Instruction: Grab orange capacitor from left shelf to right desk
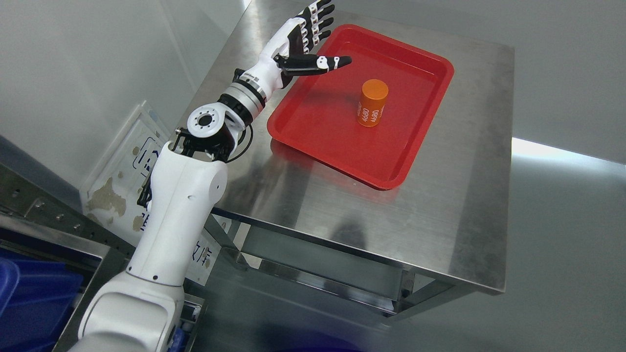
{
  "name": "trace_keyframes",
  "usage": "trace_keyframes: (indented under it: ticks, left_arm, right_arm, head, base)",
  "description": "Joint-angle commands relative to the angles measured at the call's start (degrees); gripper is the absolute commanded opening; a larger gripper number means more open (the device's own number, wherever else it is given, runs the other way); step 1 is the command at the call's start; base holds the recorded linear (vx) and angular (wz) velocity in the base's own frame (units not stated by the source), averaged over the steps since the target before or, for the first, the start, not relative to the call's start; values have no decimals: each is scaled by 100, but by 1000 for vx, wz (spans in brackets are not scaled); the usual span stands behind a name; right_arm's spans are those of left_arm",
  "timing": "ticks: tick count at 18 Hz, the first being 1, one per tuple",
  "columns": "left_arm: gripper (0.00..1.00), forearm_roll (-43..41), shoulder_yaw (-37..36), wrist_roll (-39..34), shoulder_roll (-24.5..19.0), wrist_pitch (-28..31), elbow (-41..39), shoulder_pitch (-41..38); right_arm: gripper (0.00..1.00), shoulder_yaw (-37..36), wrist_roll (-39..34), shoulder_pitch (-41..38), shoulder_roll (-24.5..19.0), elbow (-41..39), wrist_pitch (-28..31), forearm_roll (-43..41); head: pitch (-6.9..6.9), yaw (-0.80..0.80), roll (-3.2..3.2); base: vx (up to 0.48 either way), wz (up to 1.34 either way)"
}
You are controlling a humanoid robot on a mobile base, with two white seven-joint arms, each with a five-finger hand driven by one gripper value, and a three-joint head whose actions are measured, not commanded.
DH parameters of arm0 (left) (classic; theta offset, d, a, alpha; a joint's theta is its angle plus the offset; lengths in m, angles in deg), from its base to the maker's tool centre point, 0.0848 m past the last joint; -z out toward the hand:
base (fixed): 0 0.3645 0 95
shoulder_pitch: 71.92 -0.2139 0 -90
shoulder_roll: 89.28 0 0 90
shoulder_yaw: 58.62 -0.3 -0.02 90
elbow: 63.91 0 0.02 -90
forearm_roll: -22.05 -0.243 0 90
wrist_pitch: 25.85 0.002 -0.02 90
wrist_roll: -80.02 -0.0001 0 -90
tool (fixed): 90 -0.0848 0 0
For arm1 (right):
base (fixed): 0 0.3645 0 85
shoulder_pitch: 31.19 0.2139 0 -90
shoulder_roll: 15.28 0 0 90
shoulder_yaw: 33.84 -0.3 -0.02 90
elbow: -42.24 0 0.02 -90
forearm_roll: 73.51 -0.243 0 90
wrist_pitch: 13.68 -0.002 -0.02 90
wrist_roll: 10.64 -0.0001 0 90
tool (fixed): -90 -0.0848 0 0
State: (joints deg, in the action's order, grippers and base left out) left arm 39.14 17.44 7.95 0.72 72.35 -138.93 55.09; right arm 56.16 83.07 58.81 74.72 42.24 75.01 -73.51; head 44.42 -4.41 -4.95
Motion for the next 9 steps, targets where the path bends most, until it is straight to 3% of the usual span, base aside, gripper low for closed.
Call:
trace_keyframes:
  ticks: [1, 3, 6, 9]
  left_arm:
    - [100, 5, 1385, -60, -100, 68, -1481, -941]
    - [100, 5, 1237, -698, -100, 51, -1524, -1003]
    - [100, -12, 430, -2200, -100, -46, -1804, -1108]
    - [100, -30, -4, -2452, -100, -64, -2087, -1319]
  right_arm:
    - [100, -61, -2, -132, 100, -100, -1, 35]
    - [100, -61, -2, -132, 100, -100, -1, 35]
    - [100, -61, -2, -132, 100, -100, -1, 35]
    - [100, -61, -2, -132, 100, -100, -1, 35]
  head:
    - [0, 0, 0]
    - [0, 0, 0]
    - [0, 0, 0]
    - [0, 0, 0]
  base:
    - [0, 0]
    - [0, 0]
    - [0, 0]
    - [0, 0]
